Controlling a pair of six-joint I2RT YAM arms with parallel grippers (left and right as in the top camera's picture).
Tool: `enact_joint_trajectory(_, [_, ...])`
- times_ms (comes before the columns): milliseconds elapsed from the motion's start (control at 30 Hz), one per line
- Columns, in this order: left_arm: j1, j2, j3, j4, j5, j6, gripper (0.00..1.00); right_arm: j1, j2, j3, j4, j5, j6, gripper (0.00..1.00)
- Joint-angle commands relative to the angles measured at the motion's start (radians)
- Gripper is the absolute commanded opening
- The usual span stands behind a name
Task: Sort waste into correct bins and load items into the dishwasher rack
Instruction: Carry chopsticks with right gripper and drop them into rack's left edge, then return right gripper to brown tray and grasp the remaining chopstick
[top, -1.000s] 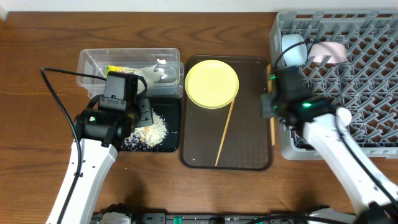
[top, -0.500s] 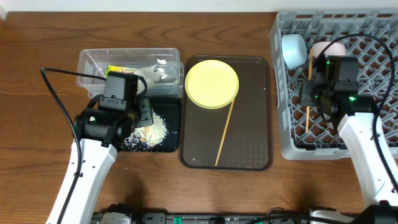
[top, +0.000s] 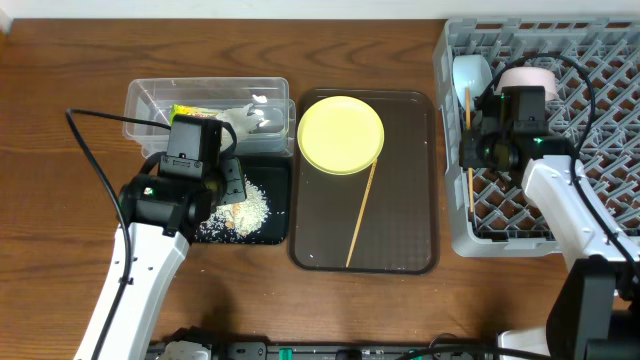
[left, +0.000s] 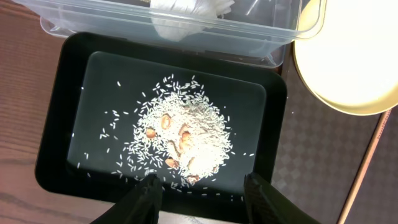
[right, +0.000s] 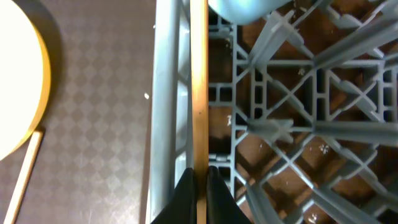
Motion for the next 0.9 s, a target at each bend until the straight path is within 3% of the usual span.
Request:
enact_joint_trajectory(0, [0.004,0.004,0.007,-0.003,-0.011,-0.002,0.47,0.011,-0.006,0.013,0.027,-0.011,-0.013,0.21])
enact_joint_trajectory(167, [0.004,0.004,0.007,-0.003,-0.011,-0.002,0.47,0.02,-0.042,0.05,0.025,-0.012,-0.01,0.33])
enact_joint_trajectory(333, [0.004,0.004,0.007,-0.003,-0.011,-0.002,0.47,0.079,-0.099,0.072,0.012,-0.043,0.028,0.37])
enact_joint_trajectory(633, [0.004,0.004,0.007,-0.003,-0.011,-0.002,0.47,0.345,-0.052,0.053,-0.09,-0.039,0.145,0.4])
enact_joint_trajectory(867, [0.004,0.004,0.007,-0.003,-0.011,-0.002,0.47,0.524,0.098,0.045,-0.116,0.034,0.235,0.4])
